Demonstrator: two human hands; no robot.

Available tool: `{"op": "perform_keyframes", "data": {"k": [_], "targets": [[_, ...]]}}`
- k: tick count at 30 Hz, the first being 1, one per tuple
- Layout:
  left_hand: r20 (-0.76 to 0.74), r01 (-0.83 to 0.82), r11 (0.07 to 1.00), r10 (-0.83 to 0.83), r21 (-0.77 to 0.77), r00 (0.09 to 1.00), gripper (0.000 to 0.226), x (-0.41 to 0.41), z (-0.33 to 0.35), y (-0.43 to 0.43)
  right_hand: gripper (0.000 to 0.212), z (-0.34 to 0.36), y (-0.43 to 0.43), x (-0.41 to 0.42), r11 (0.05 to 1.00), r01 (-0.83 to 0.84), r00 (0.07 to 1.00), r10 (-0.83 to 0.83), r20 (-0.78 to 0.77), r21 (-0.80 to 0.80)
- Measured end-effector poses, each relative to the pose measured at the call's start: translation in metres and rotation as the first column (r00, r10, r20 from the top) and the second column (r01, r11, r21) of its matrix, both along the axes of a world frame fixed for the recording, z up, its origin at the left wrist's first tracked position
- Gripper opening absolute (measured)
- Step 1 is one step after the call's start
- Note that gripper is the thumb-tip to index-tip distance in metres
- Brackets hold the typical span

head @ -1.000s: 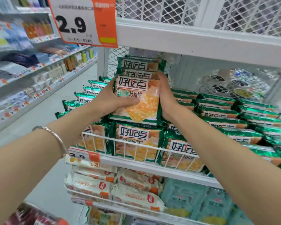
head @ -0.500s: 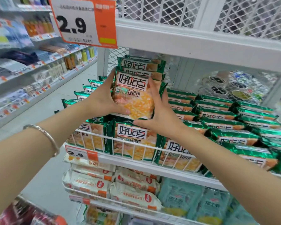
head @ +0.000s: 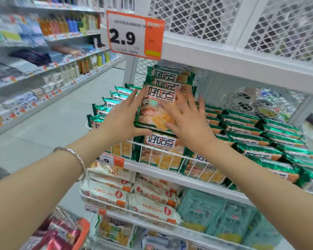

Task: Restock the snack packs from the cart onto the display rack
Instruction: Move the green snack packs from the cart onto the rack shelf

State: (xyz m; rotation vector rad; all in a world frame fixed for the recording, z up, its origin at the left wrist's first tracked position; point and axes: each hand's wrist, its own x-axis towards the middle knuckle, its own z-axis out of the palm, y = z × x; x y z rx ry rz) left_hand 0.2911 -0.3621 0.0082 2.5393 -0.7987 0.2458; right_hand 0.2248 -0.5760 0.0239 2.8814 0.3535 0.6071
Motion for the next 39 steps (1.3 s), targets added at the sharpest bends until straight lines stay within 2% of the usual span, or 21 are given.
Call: {"op": "perform_keyframes", "data": {"k": [3,5,7,9,12,15,19,22,24,25,27,29,30,32,34,35,37,39], "targets": [[0.021,-0.103,0.993,0.102,0.054,0.995,0.105,-0.026,-0.011,0.055,0.059,-0.010,0.046,-0.019,0.987,-0.156,0.986,0.158,0.045,-0.032],[0.048,-0.145,0.984,0.140,0.107,0.989,0.096,-0.049,-0.024,0.105,0.059,-0.029,0.088,-0.031,0.968,-0.246,0.969,0.246,-0.009,-0.039],[0.076,-0.168,0.956,0.155,0.241,0.985,0.092,-0.075,-0.042,0.160,0.060,-0.055,0.136,-0.042,0.955,-0.294,0.952,0.290,-0.098,-0.035],[0.042,-0.205,0.906,0.204,0.371,0.978,0.091,-0.104,-0.058,0.213,0.066,-0.079,0.184,-0.053,0.939,-0.341,0.927,0.329,-0.181,-0.039],[-0.063,-0.285,0.816,0.363,0.502,0.930,0.091,-0.149,-0.081,0.287,0.071,-0.114,0.251,-0.066,0.904,-0.428,0.877,0.411,-0.250,-0.015],[-0.154,-0.353,0.768,0.500,0.535,0.853,0.091,-0.190,-0.107,0.349,0.071,-0.140,0.307,-0.079,0.874,-0.484,0.819,0.436,-0.372,-0.042],[-0.282,-0.467,0.756,0.622,0.459,0.730,0.089,-0.221,-0.141,0.397,0.074,-0.174,0.363,-0.073,0.845,-0.532,0.725,0.418,-0.547,-0.060],[-0.417,-0.503,0.726,0.684,0.469,0.598,0.080,-0.233,-0.165,0.416,0.071,-0.197,0.397,-0.056,0.824,-0.565,0.659,0.422,-0.623,-0.039],[-0.469,-0.646,0.645,0.755,0.408,0.458,0.076,-0.230,-0.178,0.428,0.063,-0.209,0.420,-0.041,0.796,-0.605,0.602,0.460,-0.653,0.002],[-0.479,-0.748,0.563,0.795,0.353,0.372,0.076,-0.224,-0.185,0.436,0.061,-0.214,0.430,-0.034,0.783,-0.621,0.579,0.477,-0.661,0.021],[-0.521,-0.909,0.313,0.843,0.274,0.133,0.087,-0.209,-0.189,0.451,0.060,-0.222,0.448,-0.018,0.757,-0.650,0.530,0.512,-0.676,0.064],[-0.526,-0.958,0.090,0.848,0.271,-0.068,0.103,-0.195,-0.195,0.470,0.056,-0.226,0.462,-0.002,0.728,-0.680,0.488,0.538,-0.687,0.087],[-0.501,-0.955,0.027,0.856,0.295,-0.130,0.109,-0.190,-0.200,0.479,0.056,-0.225,0.468,0.006,0.715,-0.691,0.463,0.554,-0.692,0.109],[-0.437,-0.926,-0.029,0.876,0.377,-0.205,0.107,-0.184,-0.204,0.493,0.058,-0.218,0.479,0.026,0.701,-0.691,0.421,0.589,-0.690,0.177],[-0.321,-0.888,-0.050,0.922,0.457,-0.217,0.090,-0.178,-0.196,0.494,0.055,-0.213,0.490,0.049,0.706,-0.641,0.411,0.648,-0.641,0.302],[-0.242,-0.895,-0.069,0.951,0.441,-0.192,0.076,-0.175,-0.189,0.490,0.050,-0.211,0.497,0.059,0.717,-0.572,0.412,0.671,-0.617,0.398],[-0.109,-0.947,-0.055,0.990,0.316,-0.093,0.061,-0.169,-0.175,0.474,0.037,-0.204,0.515,0.075,0.716,-0.299,0.382,0.695,-0.608,0.631],[-0.031,-0.978,0.086,0.996,0.190,0.082,0.060,-0.169,-0.169,0.457,0.029,-0.199,0.543,0.082,0.667,0.067,0.289,0.699,-0.654,0.742]]}}
